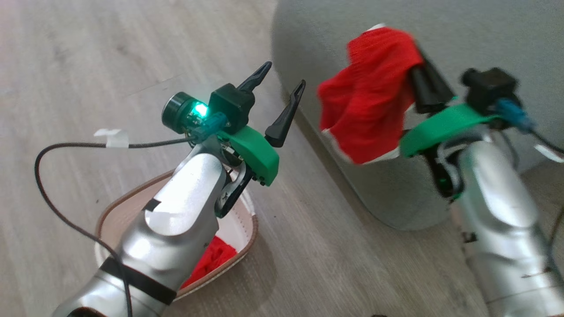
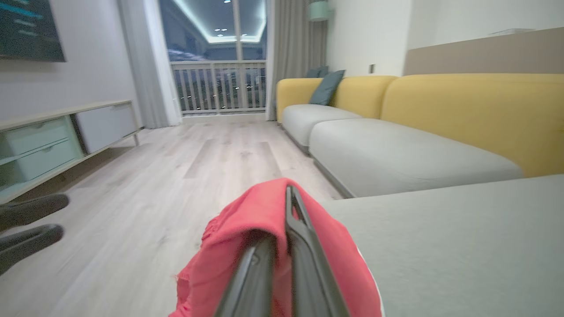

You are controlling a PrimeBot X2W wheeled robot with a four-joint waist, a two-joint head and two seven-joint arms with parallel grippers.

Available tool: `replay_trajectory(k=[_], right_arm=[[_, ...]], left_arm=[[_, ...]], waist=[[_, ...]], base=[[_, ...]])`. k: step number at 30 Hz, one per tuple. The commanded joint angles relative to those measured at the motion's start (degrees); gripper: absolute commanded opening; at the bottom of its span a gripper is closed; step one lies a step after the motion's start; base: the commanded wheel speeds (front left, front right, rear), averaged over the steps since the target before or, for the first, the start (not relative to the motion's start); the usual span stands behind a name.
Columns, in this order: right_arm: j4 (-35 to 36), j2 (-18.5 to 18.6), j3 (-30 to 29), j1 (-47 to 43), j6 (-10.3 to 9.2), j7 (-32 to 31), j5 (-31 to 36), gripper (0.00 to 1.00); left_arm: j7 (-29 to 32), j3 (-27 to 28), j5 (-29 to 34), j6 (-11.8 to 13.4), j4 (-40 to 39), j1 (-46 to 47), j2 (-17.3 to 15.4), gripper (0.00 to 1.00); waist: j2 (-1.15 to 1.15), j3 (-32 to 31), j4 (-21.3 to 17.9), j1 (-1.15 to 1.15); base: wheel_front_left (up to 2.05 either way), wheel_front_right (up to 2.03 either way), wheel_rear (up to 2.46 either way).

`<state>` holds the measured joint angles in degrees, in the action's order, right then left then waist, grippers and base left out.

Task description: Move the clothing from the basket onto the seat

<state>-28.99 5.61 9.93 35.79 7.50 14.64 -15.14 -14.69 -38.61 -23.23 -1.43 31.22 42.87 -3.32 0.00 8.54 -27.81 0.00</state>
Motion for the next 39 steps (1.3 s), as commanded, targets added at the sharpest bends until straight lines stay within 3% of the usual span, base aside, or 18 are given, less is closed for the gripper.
replay_trajectory(k=[1, 13, 24, 30, 39], right_arm=[[2.3, 0.2, -0.1, 0.7, -0.01, 0.4, 0.1, 0.00], [4.1, 4.0, -11.0, -1.3, -0.01, 0.4, 4.0, 0.00], [-4.4, 7.7, -18.2, 13.8, -0.01, 0.4, 7.8, 0.00], [-9.1, 12.4, -25.5, 23.2, -0.01, 0.4, 8.7, 0.00], [-18.0, 21.7, -31.9, 37.0, -0.01, 0.3, 14.0, 0.00]], left_arm=[[-0.3, 2.1, 0.3, -0.3, -1.4, 1.8, -0.8, 1.00], [-0.3, -0.6, 0.4, -2.4, 0.5, 4.5, 0.3, 1.00], [-0.3, -2.4, 2.0, -2.6, 2.2, 8.8, -0.4, 1.00], [-0.1, -3.8, 3.0, -3.1, 1.6, 10.9, -0.7, 1.00], [0.2, -4.7, 3.3, -3.3, 0.3, 12.9, -1.1, 1.00]], waist=[[0.00, -0.1, -1.6, 0.00], [0.00, 6.4, -2.7, 0.00], [0.00, 18.8, -1.1, 0.00], [0.00, 24.6, 3.6, 0.00], [0.00, 32.9, 10.6, 0.00]], base=[[0.00, 0.00, 0.00], [0.00, 0.00, 0.00], [0.00, 0.00, 0.00], [0.00, 0.00, 0.00], [0.00, 0.00, 0.00]])
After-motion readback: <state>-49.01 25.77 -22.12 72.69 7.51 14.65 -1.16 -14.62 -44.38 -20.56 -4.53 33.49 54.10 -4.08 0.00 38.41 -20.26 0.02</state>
